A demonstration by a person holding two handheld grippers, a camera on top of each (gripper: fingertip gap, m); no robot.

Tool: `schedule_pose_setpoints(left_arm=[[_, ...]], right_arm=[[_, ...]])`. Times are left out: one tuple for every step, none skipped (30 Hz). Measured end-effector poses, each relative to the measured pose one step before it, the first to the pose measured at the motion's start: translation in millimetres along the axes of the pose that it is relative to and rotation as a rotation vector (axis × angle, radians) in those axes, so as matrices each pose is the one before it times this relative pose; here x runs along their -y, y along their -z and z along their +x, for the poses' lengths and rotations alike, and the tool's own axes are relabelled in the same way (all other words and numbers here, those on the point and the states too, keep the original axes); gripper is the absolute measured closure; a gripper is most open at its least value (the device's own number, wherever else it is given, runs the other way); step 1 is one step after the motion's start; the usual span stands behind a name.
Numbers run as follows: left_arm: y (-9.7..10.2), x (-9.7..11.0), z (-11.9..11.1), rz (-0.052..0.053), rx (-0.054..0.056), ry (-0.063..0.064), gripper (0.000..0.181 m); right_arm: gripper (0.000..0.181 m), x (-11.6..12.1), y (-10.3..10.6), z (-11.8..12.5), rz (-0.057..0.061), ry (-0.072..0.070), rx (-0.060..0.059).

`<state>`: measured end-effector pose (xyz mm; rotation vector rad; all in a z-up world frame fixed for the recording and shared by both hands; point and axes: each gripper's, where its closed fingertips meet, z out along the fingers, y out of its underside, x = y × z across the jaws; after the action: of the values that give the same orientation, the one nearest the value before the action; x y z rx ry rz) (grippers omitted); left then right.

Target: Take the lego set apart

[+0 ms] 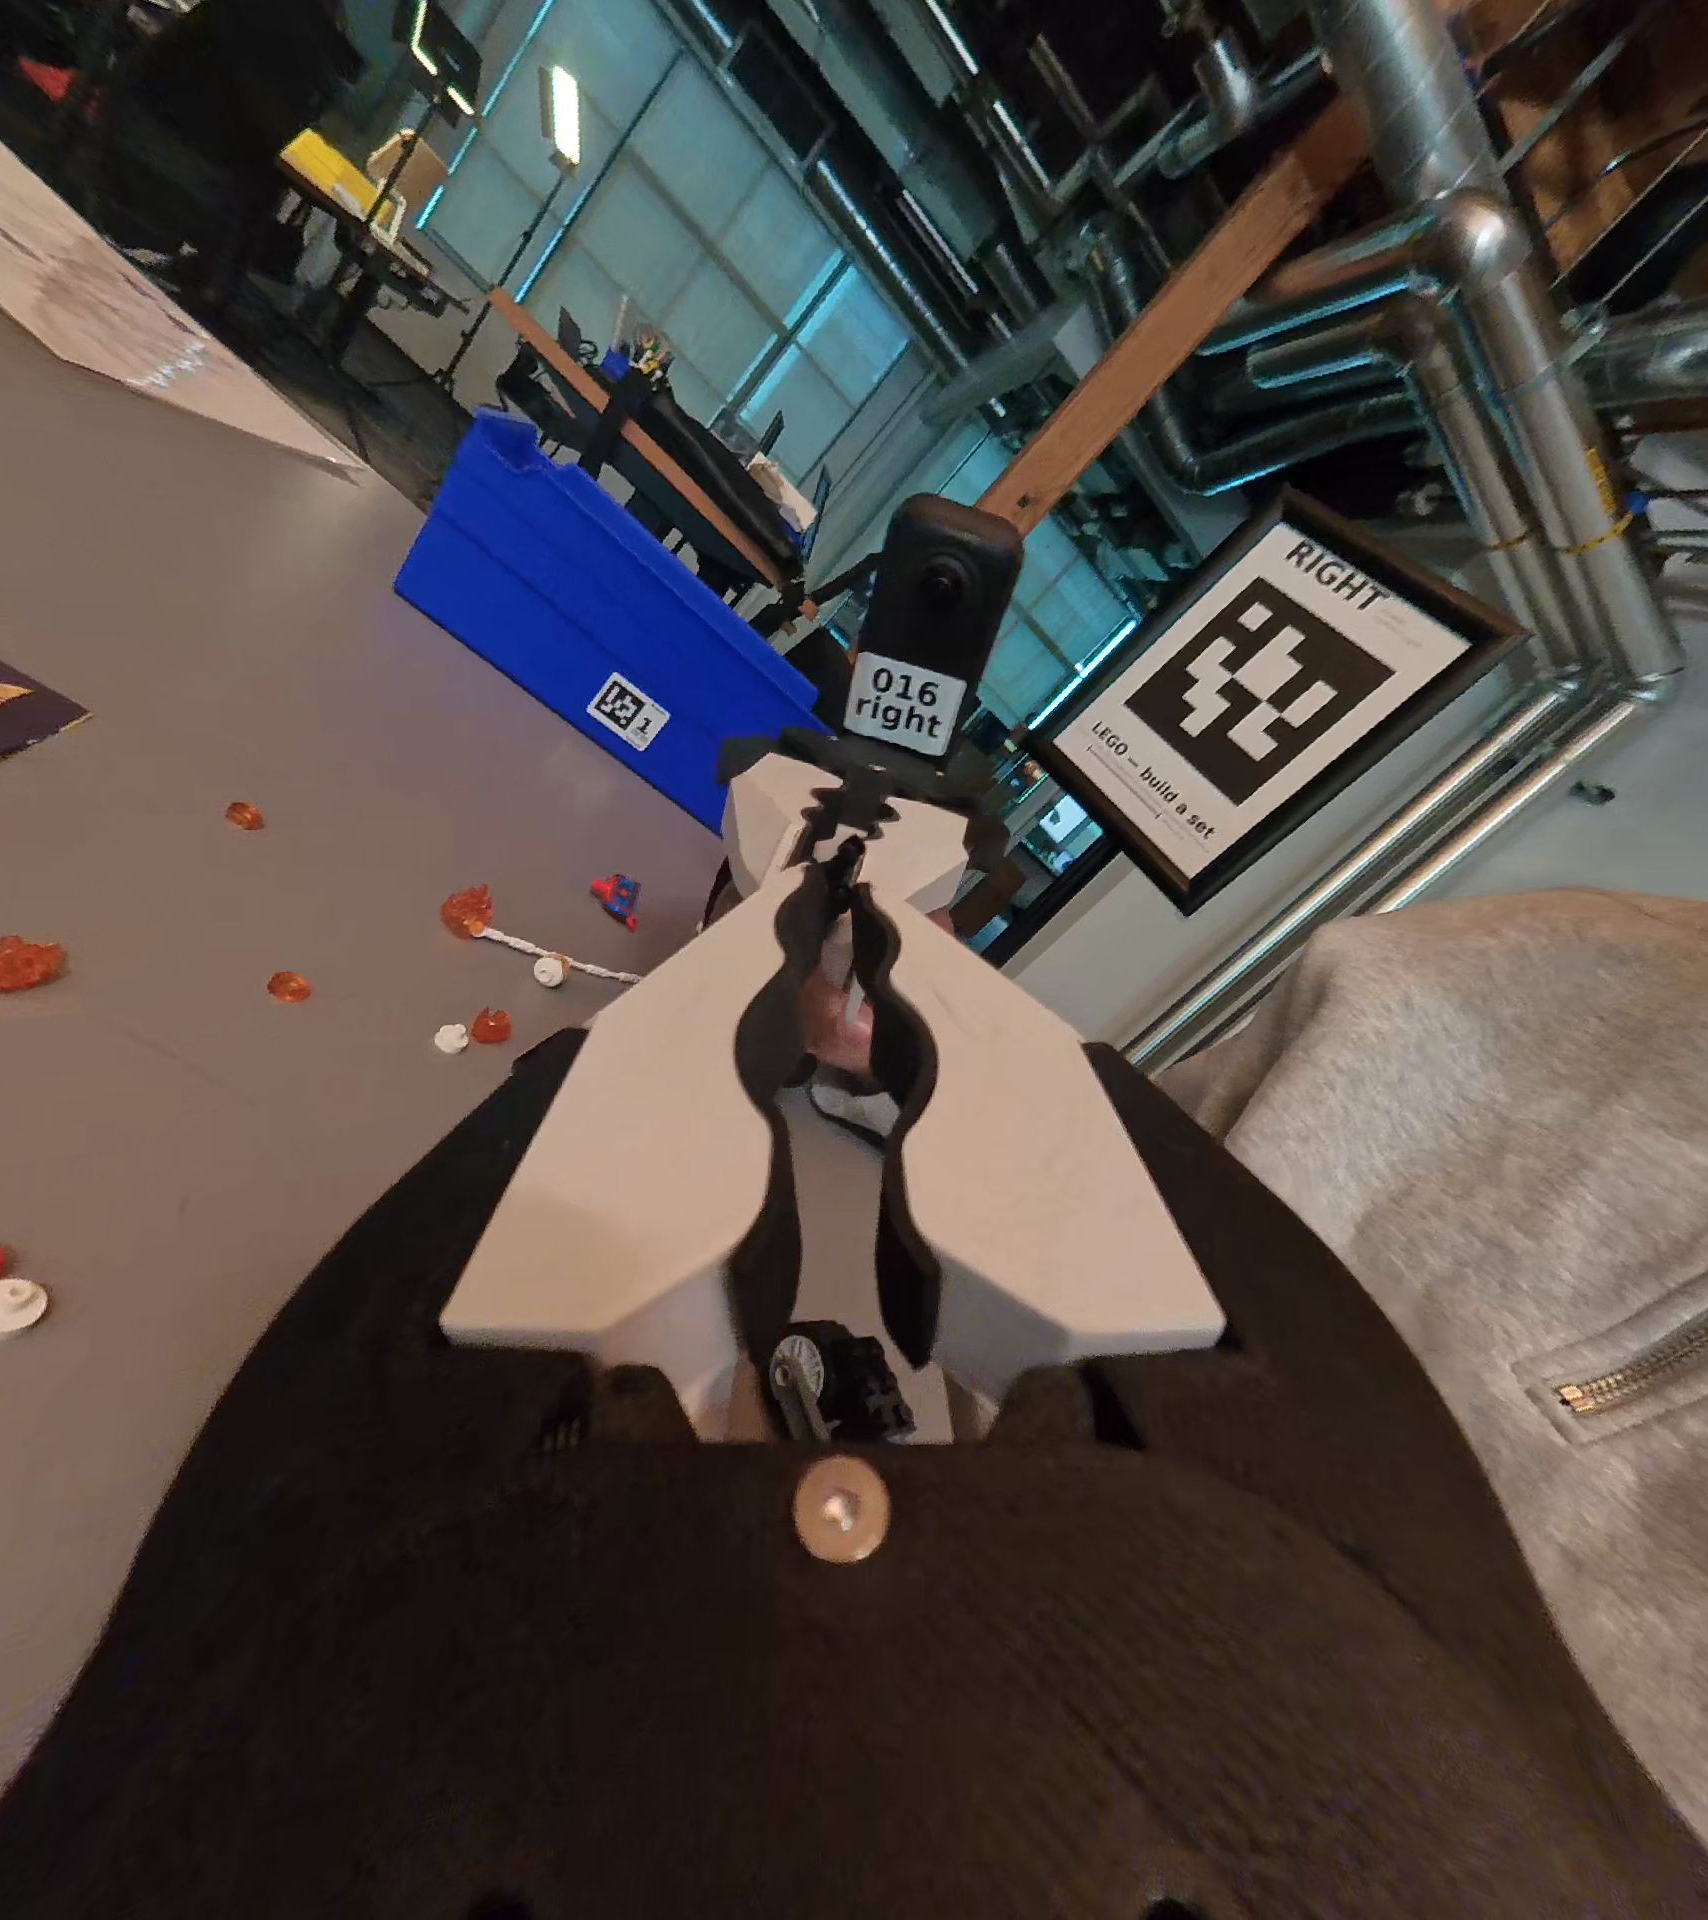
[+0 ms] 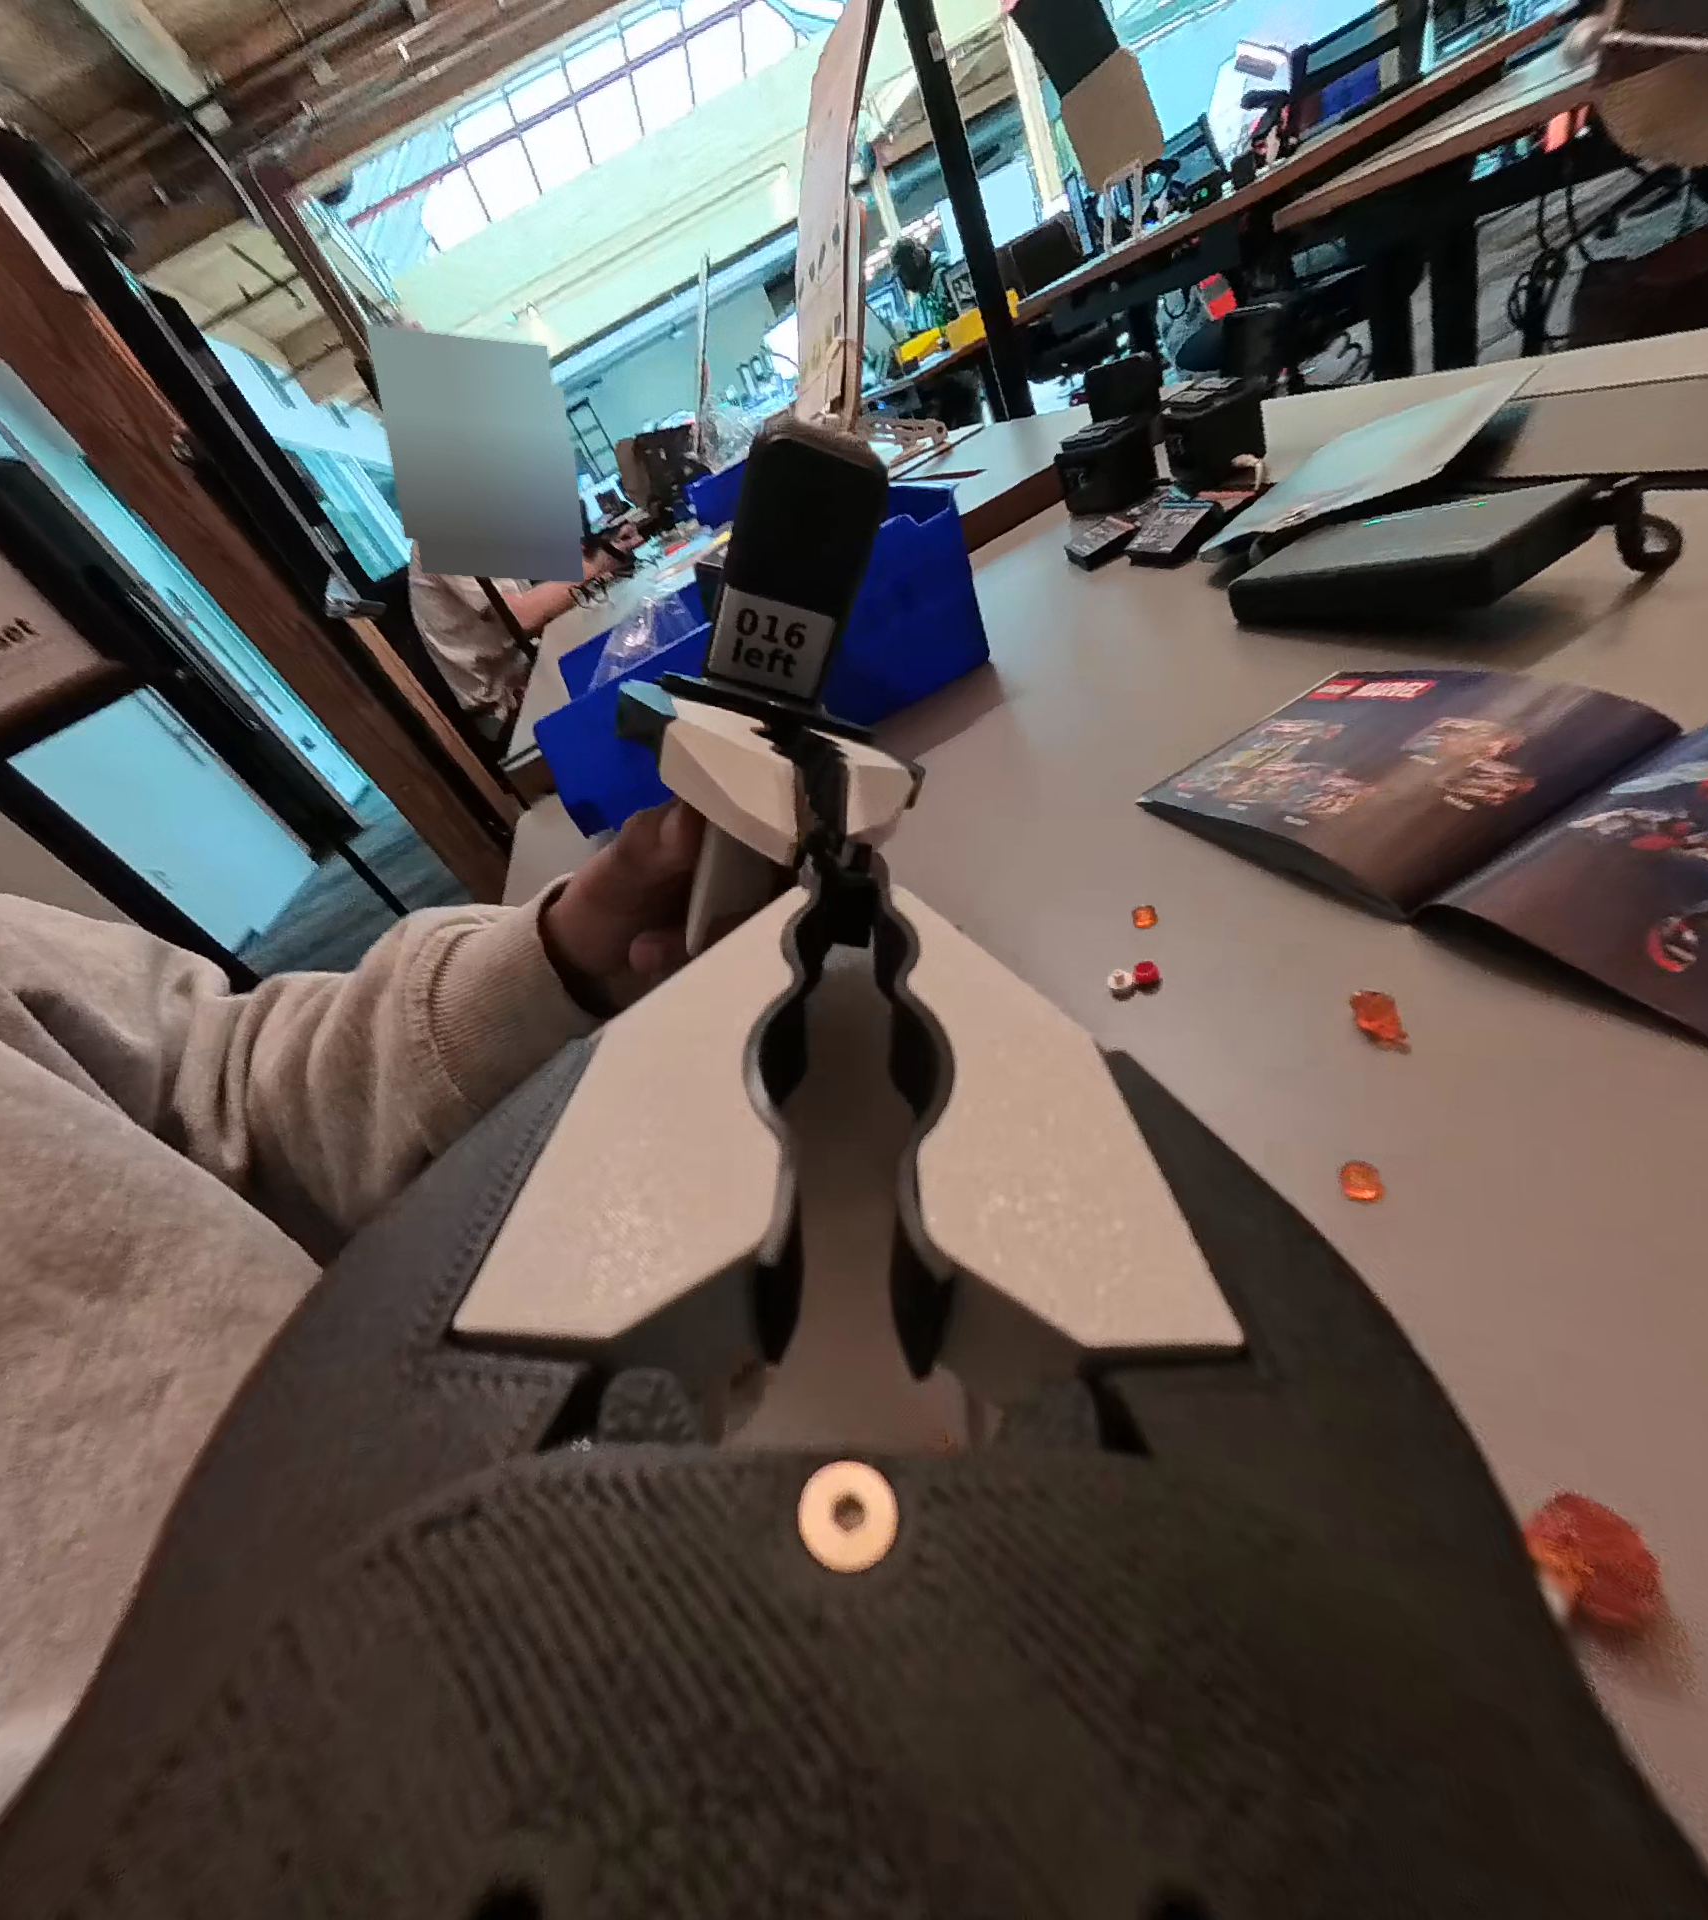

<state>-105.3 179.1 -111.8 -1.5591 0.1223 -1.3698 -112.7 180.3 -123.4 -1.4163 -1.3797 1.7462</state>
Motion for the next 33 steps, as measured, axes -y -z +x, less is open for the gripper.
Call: schedule_pose_setpoints(left_arm=[[0.01,0.36,0.33,0.0045,-0.0057,0.0050,0.179],[-0.22,-0.20,-0.71,-0.0004,0.0036,-0.0002,0.179],[-0.30,-0.48,-1.52,-0.0028,0.0125,-0.0069,0.179],[-0.29,-0.72,-1.88,-0.0054,0.0167,-0.0120,0.179],[-0.03,-1.09,-2.29,-0.0087,0.0201,-0.0121,0.178],[0.41,-0.65,-2.72,-0.0074,0.0212,-0.0094,0.176],[1.36,0.01,0.80,-0.0028,-0.0023,-0.0129,0.181],[1.96,2.62,1.17,0.0130,-0.0053,-0.0001,0.178],[2.95,3.42,-0.97,0.0173,0.0048,0.0041,0.175],[3.91,4.30,-2.41,0.0201,0.0110,0.0068,0.172],[4.59,4.63,-2.21,0.0197,0.0119,0.0035,0.168],[4.72,3.19,-4.22,0.0071,0.0295,-0.0078,0.165],[3.82,0.45,-5.41,-0.0126,0.0440,-0.0231,0.163],[2.69,-2.77,-6.16,-0.0357,0.0537,-0.0372,0.162],[1.89,-4.70,-7.48,-0.0481,0.0692,-0.0525,0.161],[1.43,-5.14,-8.85,-0.0474,0.0819,-0.0599,0.161],[0.62,-4.57,-6.91,-0.0386,0.0685,-0.0543,0.162],[-0.20,-4.00,-2.82,-0.0302,0.0361,-0.0375,0.162],[-0.91,-3.10,-1.07,-0.0219,0.0163,-0.0160,0.163],[-1.29,-1.94,-0.37,-0.0110,0.0045,-0.0009,0.163],[-1.43,-1.14,0.72,-0.0050,-0.0075,0.0058,0.163],[-1.07,-0.46,0.33,-0.0009,-0.0067,0.0076,0.163],[-0.60,-0.28,-1.34,0.0010,0.0028,0.0095,0.164],[0.00,-0.24,-2.36,0.0022,0.0079,0.0113,0.165],[0.56,0.26,-2.11,0.0051,0.0047,0.0113,0.165],[1.14,1.40,-1.48,0.0114,0.0009,0.0124,0.165],[1.81,2.39,-1.23,0.0181,-0.0016,0.0144,0.166],[2.12,3.07,-0.95,0.0221,-0.0054,0.0160,0.166],[2.51,3.52,-0.77,0.0246,-0.0082,0.0185,0.166],[2.51,3.79,-0.51,0.0261,-0.0108,0.0203,0.166],[2.38,3.61,-0.02,0.0246,-0.0131,0.0197,0.165],[1.84,2.87,0.11,0.0200,-0.0130,0.0166,0.165],[1.23,1.81,-0.16,0.0132,-0.0086,0.0128,0.165]], right_arm=[[0.175,0.89,0.02,-0.06,0.0074,-0.0247,0.0098],[0.175,0.47,0.13,0.73,0.0057,-0.0259,0.0063],[0.175,0.26,0.52,1.48,0.0041,-0.0249,0.0024],[0.175,0.15,0.82,1.77,0.0020,-0.0241,-0.0010],[0.175,0.17,1.08,2.59,0.0006,-0.0188,-0.0081],[0.175,-0.12,1.12,4.48,-0.0006,-0.0077,-0.0233],[0.175,-0.04,1.85,8.23,-0.0011,0.0042,-0.0534],[0.174,-1.06,2.03,9.59,-0.0105,0.0223,-0.0657],[0.174,-1.94,1.76,8.27,-0.0190,0.0372,-0.0618],[0.174,-2.91,0.67,6.66,-0.0243,0.0490,-0.0590],[0.174,-4.43,-0.31,5.34,-0.0348,0.0595,-0.0573],[0.174,-6.35,-1.30,4.94,-0.0476,0.0695,-0.0623],[0.174,-7.38,-2.12,4.35,-0.0539,0.0744,-0.0632],[0.174,-7.59,-3.20,2.31,-0.0555,0.0671,-0.0518],[0.174,-7.22,-3.89,0.03,-0.0549,0.0535,-0.0354],[0.174,-6.70,-4.34,-1.13,-0.0516,0.0431,-0.0256],[0.174,-5.98,-4.16,-0.72,-0.0473,0.0378,-0.0240],[0.174,-5.19,-3.66,0.18,-0.0415,0.0346,-0.0258],[0.174,-3.91,-2.93,1.00,-0.0323,0.0277,-0.0257],[0.174,-2.27,-2.31,0.72,-0.0206,0.0155,-0.0172],[0.174,-0.53,-2.11,-0.29,-0.0076,0.0041,-0.0042],[0.174,0.46,-2.08,0.11,-0.0011,-0.0049,0.0013],[0.173,0.22,-1.67,1.28,-0.0021,-0.0114,0.0002],[0.170,0.47,-1.12,1.13,0.0008,-0.0126,0.0029],[0.161,0.78,-0.28,1.48,0.0059,-0.0132,0.0025],[0.153,1.06,0.64,1.68,0.0085,-0.0144,0.0002],[0.151,2.05,2.00,1.20,0.0169,-0.0144,0.0014],[0.151,4.32,3.15,-0.42,0.0316,-0.0120,0.0092],[0.151,6.35,4.02,-3.05,0.0428,-0.0098,0.0216],[0.151,7.15,3.95,-7.08,0.0466,-0.0054,0.0426],[0.152,6.55,2.91,-10.98,0.0428,0.0001,0.0608],[0.153,4.93,1.06,-13.10,0.0308,0.0045,0.0692],[0.154,2.18,-1.25,-13.13,0.0118,0.0047,0.0672]])
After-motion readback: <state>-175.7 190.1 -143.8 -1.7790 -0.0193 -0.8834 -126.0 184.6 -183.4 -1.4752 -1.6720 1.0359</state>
